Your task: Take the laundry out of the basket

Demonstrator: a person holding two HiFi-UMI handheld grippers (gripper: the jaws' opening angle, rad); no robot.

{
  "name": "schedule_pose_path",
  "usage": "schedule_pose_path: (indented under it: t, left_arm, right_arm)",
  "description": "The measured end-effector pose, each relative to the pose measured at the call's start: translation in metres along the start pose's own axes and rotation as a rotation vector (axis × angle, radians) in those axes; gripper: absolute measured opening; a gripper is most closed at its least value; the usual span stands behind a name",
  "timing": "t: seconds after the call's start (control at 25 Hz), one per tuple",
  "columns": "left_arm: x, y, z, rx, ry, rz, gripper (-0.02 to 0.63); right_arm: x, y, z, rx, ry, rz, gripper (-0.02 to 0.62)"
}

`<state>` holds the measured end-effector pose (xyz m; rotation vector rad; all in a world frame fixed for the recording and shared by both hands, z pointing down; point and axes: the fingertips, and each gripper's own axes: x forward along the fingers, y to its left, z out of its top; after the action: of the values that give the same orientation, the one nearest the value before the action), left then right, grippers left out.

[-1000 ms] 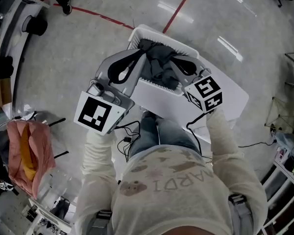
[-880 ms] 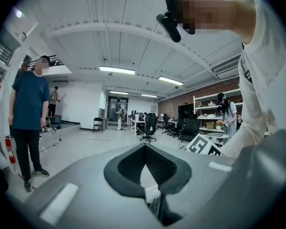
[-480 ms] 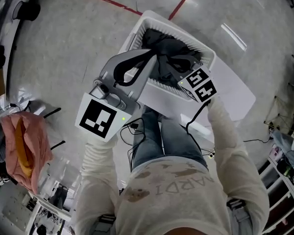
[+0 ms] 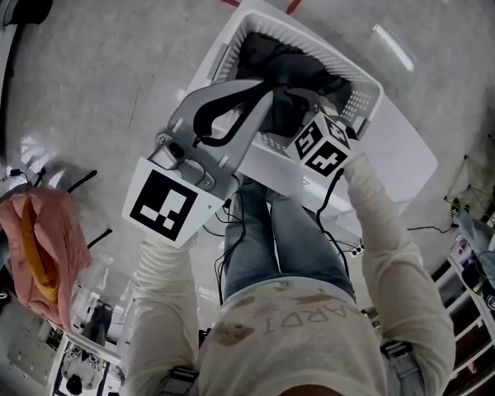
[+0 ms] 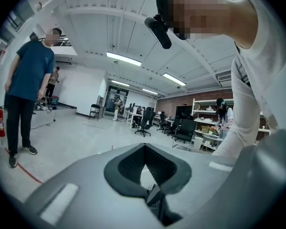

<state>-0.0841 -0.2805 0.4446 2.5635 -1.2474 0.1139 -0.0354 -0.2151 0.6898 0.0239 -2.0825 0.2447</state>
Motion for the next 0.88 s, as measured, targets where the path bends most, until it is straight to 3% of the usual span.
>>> schedule_pose_path:
  t: [0.12,0.52,0.88]
  left_arm:
    - [0.003,0.005,-0.009,-0.008,0.007,-0.001,0.000]
    - [0.004,0.027,-0.026,-0.024,0.017,-0.008,0.000]
    - [0.007,0.035,-0.042,-0.038,0.026,-0.017,0.000]
  right_arm:
    - [0.019,0.002,-0.012,-0.072,0.055,-0.005,0.472]
    - [0.074,-0.033,-0.042,-0.172,0.207,-0.090,0.541]
    - [0.115,-0.050,-0.081,-0.137,0.333,-0.005,0.583]
